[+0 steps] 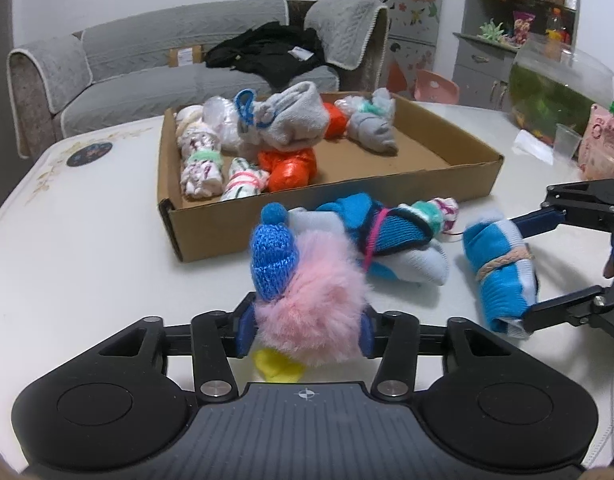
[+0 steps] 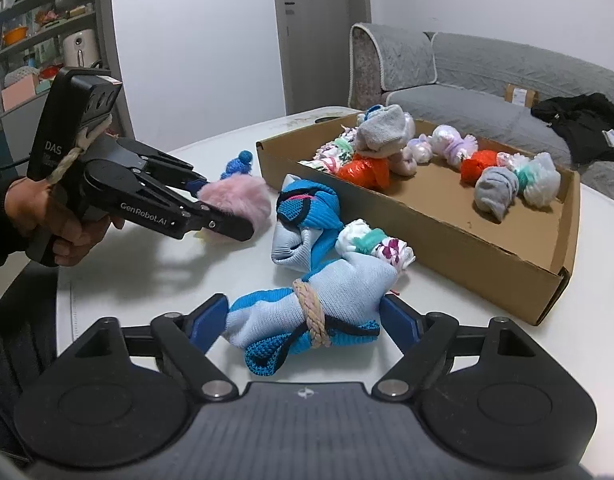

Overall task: Organize objects
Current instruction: 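Grasp the pink-pompom blue knit hat with the left gripper while the right grasps the twine-tied blue-white sock bundle, then carry the hat and sock bundle over the box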

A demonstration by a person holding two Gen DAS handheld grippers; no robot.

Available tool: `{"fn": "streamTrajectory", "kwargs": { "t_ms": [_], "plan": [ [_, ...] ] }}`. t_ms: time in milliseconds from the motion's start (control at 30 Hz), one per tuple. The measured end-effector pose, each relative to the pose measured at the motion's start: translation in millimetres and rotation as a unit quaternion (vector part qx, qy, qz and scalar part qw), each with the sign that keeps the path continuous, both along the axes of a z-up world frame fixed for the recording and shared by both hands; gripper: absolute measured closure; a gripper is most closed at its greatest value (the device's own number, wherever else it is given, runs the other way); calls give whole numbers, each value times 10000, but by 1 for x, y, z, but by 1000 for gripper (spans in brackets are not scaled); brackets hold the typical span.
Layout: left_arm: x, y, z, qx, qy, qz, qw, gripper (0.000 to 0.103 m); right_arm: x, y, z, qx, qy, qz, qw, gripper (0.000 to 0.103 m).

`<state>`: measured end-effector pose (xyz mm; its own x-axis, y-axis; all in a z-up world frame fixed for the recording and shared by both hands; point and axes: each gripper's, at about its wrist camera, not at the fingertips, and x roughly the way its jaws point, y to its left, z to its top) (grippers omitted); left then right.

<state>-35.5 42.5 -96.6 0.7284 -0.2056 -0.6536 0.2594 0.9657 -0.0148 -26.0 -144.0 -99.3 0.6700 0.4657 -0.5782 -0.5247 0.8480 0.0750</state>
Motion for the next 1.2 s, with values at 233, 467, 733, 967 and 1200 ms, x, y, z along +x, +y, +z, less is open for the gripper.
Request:
{"fn": "streamTrajectory", "kwargs": {
  "t_ms": [233, 467, 733, 967, 1200],
  "plan": [
    [8, 2, -3, 48, -18, 68, 10000, 32, 6, 7, -1, -137, -87, 26, 9999, 16],
    [7, 0, 0, -58, -12, 6, 10000, 57, 5, 7, -1, -26, -117, -20, 9999, 27],
    [-4, 2, 6, -41, -66, 12, 10000, 58, -5, -9, 1, 220, -74, -49, 9997, 36],
    [-5, 1, 1, -25, 30, 15, 10000, 57, -2, -4, -1, 124, -158, -130, 9997, 18],
    [-5, -2, -1, -28, 34, -32, 10000, 56, 3, 10, -5, -222, -199, -3, 9996, 18]
  ]
}}
